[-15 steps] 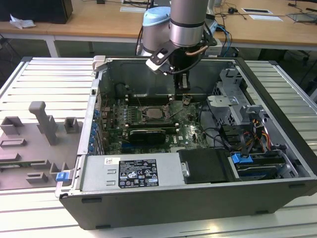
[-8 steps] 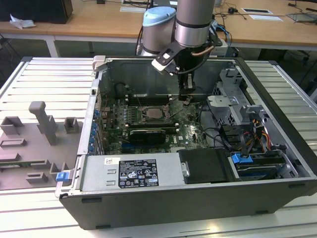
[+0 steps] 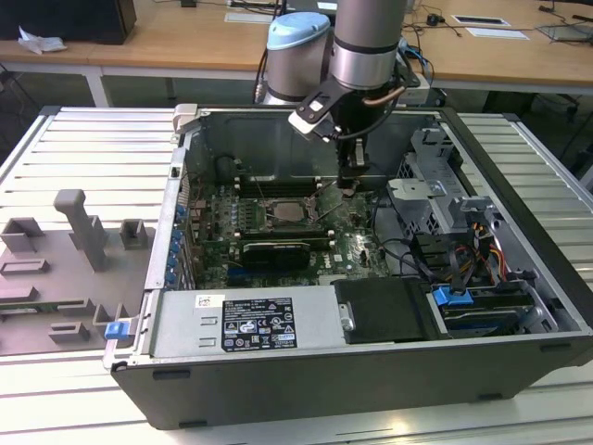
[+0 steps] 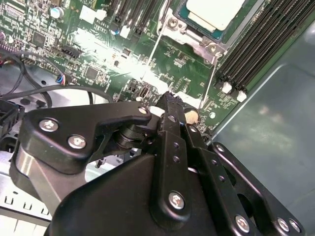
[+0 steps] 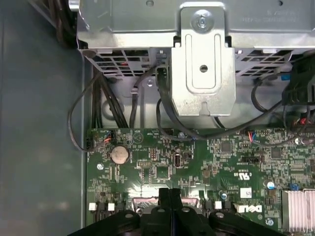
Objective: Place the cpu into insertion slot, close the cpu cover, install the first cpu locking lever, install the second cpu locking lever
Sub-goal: 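Close the cpu cover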
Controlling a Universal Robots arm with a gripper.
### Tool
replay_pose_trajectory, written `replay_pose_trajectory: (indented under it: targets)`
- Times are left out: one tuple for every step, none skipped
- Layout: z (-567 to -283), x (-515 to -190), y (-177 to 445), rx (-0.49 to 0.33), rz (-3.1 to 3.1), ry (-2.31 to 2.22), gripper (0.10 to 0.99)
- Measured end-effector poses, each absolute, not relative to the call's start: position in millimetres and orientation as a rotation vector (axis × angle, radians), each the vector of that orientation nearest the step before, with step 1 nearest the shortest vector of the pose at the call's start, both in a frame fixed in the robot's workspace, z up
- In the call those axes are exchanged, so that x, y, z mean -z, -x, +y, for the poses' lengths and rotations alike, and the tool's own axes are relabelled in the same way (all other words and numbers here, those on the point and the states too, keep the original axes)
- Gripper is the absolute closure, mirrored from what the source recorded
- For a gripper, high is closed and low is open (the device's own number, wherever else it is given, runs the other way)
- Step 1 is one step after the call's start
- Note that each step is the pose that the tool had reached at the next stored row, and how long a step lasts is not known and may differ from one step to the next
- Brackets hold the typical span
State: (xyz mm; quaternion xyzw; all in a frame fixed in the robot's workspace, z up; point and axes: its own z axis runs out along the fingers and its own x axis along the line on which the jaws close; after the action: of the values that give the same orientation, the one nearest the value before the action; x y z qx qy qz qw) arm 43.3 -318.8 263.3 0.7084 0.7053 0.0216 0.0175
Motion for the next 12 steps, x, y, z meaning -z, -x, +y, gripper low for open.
replay_pose_trajectory:
  targets:
    - [-319,-263,-45,-0.067,2.193,-2.199,0.980]
    - [-319,-263,-46,-0.067,2.194,-2.199,0.980]
    - [-319,-263,-47,-0.067,2.194,-2.198,0.980]
    - [-319,-263,-48,-0.067,2.195,-2.198,0.980]
    - [-319,-262,-49,-0.067,2.195,-2.198,0.980]
    - [-319,-262,-50,-0.067,2.195,-2.198,0.980]
    - [-319,-262,-52,-0.066,2.195,-2.198,0.980]
    - [-319,-261,-54,-0.067,2.196,-2.198,0.980]
    - [-319,-259,-55,-0.066,2.196,-2.198,0.980]
    - [-319,-258,-56,-0.065,2.196,-2.198,0.980]
    - [-319,-257,-57,-0.065,2.197,-2.198,0.980]
    - [-319,-256,-57,-0.065,2.197,-2.197,0.980]
